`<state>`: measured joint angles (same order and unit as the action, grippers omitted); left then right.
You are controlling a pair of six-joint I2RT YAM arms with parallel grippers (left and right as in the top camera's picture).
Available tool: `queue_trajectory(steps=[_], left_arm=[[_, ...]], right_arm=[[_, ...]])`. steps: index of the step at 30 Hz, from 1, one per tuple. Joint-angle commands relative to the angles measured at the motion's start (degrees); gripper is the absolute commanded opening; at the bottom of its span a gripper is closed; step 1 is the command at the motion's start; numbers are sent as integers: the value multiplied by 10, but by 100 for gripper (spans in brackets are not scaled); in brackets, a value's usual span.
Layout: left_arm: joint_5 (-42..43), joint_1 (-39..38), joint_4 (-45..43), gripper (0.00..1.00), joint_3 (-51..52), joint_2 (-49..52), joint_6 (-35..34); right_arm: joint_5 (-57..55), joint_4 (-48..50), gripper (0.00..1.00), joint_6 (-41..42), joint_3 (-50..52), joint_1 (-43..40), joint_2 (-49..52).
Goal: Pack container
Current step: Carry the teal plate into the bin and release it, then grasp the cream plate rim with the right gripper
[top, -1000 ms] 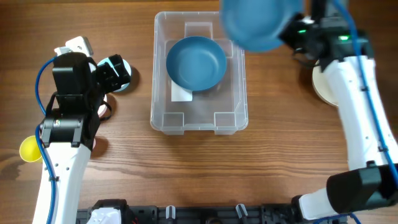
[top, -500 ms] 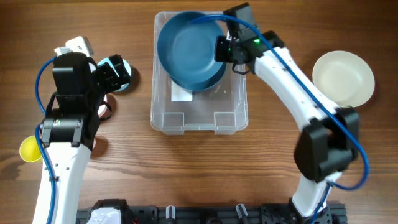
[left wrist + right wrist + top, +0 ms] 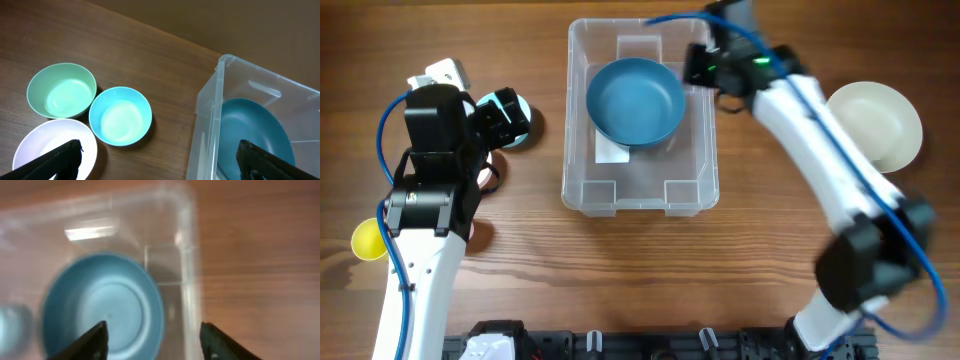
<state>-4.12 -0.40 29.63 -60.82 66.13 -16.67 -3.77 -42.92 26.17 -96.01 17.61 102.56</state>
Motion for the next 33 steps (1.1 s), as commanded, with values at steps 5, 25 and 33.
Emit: queue_trajectory(steps=[5,25,33], left_arm=[[-5,3,-2,100,-11,6,-3],[-5,3,-2,100,-11,6,-3],[-5,3,-2,100,-11,6,-3]], right_arm=[[66,-203,97,117,-5,-340,-137],[90,-48,100,114,250,-457,62],[90,3,99,115,250,-457,82]])
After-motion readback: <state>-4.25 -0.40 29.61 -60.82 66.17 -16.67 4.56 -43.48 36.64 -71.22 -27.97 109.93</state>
